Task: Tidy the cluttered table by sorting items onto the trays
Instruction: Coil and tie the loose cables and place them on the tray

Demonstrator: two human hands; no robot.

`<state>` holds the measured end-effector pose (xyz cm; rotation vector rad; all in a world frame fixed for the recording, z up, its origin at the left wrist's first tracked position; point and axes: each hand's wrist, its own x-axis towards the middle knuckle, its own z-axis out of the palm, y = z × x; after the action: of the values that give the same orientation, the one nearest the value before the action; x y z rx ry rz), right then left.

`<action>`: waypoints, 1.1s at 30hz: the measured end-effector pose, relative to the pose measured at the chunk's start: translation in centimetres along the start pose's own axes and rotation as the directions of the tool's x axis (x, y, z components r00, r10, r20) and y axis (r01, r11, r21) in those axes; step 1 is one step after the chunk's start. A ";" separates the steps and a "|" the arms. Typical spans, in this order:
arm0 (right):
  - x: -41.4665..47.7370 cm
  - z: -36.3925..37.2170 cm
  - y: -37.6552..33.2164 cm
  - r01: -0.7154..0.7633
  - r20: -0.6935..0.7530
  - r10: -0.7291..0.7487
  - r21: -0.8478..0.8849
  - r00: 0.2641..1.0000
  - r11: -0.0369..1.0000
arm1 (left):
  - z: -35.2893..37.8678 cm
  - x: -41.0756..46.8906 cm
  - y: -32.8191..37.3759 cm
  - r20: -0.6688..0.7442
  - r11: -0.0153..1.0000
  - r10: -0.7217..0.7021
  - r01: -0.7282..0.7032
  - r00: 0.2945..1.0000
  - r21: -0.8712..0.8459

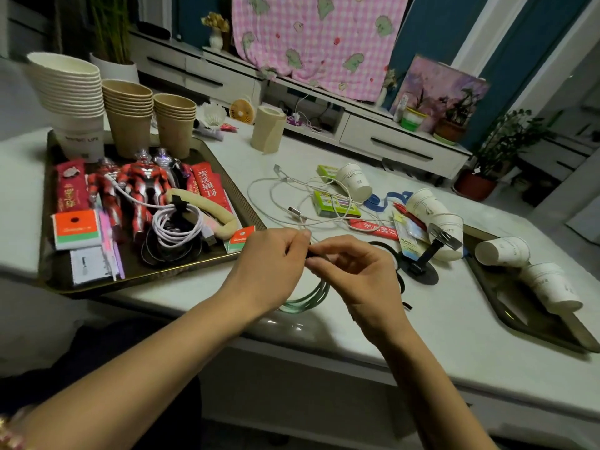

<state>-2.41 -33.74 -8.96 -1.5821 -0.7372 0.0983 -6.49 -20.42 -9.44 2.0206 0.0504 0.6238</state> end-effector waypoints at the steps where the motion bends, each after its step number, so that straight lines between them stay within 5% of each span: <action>1: 0.0 0.0 0.0 0.035 -0.026 -0.038 -0.106 0.999 0.994 | 0.0 0.0 0.0 0.006 1.000 0.013 -0.013 1.000 0.012; 4: 0.1 -0.1 0.3 0.201 0.020 -0.220 -0.492 0.975 0.847 | 0.0 0.1 -0.1 0.014 0.999 0.021 -0.022 1.000 0.033; 6: 0.0 -0.1 0.5 0.238 0.068 -0.240 -0.544 0.968 0.805 | 0.1 0.1 -0.3 0.019 0.999 0.008 -0.009 1.000 0.036; 9: 0.0 0.1 -0.1 -0.016 0.035 0.027 -0.271 0.999 0.963 | 0.1 0.0 -0.5 0.037 0.999 0.010 -0.011 0.999 0.048; 11: 0.1 -0.2 -0.4 -0.230 0.039 0.234 -0.080 0.972 0.970 | 0.1 -0.2 -0.6 0.049 0.999 0.027 -0.029 0.998 0.045; 15: 0.3 -0.3 -0.2 -0.571 0.136 0.555 0.207 0.821 0.795 | 0.2 -0.4 -0.5 0.068 0.994 0.089 -0.093 0.994 0.056; 19: 0.2 0.4 0.0 -0.666 0.207 0.650 0.420 0.732 0.616 | 0.4 -0.7 -0.6 0.124 0.979 0.140 -0.157 0.982 0.133; 22: 0.2 0.6 0.2 -0.587 0.056 0.622 0.406 0.781 0.700 | 0.4 -0.6 -0.8 0.140 0.973 0.141 -0.163 0.980 0.161; 27: -0.3 1.5 0.9 -0.138 -0.272 0.219 0.288 0.937 0.948 | 0.6 0.0 0.0 0.038 1.000 -0.009 0.010 0.999 -0.021; 33: -0.8 1.1 1.3 0.014 -0.137 0.003 0.125 0.991 0.992 | 0.1 0.1 0.0 0.061 0.987 -0.147 0.150 0.987 -0.055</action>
<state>-3.07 -33.15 -10.64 -1.4510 -0.6162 0.0311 -6.35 -20.45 -9.42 1.9558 0.1456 0.4676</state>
